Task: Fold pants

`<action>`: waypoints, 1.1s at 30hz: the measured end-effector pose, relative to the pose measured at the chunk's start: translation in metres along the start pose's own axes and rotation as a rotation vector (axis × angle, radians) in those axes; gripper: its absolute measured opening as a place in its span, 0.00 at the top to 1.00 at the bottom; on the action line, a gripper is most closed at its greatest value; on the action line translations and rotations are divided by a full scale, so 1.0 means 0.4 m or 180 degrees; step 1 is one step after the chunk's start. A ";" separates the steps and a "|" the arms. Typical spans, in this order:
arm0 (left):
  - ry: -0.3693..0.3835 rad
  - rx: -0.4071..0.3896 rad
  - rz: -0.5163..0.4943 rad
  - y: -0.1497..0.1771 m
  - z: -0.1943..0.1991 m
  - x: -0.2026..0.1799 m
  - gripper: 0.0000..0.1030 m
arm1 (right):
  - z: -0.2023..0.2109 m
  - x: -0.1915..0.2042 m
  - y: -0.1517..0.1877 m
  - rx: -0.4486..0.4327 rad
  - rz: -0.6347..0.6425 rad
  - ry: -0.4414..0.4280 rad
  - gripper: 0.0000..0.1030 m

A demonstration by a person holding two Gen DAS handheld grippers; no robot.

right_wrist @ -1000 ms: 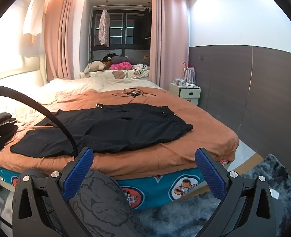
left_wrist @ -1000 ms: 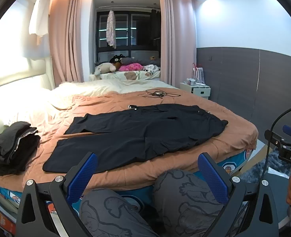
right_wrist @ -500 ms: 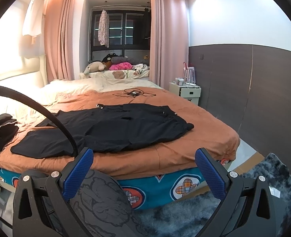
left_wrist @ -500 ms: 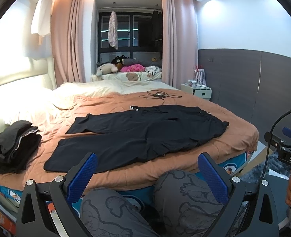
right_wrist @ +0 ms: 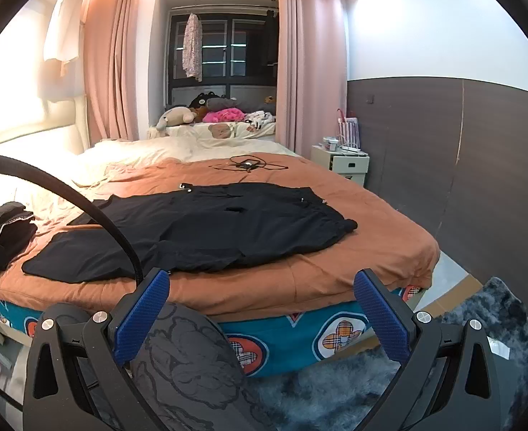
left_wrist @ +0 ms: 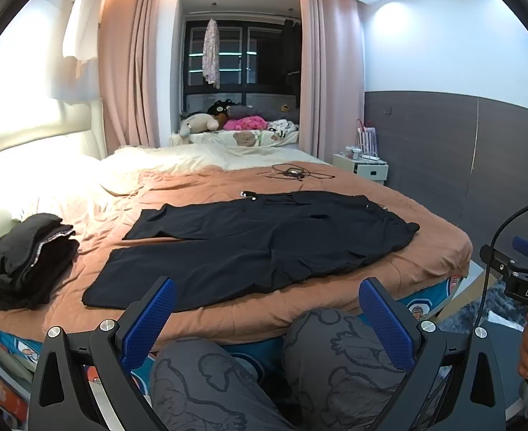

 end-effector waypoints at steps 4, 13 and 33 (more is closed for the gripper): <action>-0.0002 -0.0003 0.0010 0.000 0.003 0.005 0.00 | 0.000 -0.001 0.000 -0.0002 0.0008 0.0008 0.00; 0.0008 -0.0006 0.0015 0.003 0.010 0.008 0.00 | 0.000 0.000 0.002 0.0041 -0.0044 -0.0035 0.00; 0.0015 0.0026 0.0073 0.004 0.000 0.019 0.00 | 0.007 0.003 -0.001 -0.0003 0.0015 0.0021 0.00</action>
Point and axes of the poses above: each gripper's, at about its wrist camera, not at the fingertips, and z roughly against the way its jaws point, x to its left, y to its underside, the point moved 6 cm from there along -z, roughly the way its jaws point, and after that the axes turned 6 degrees about -x, right-handed, at the moved point
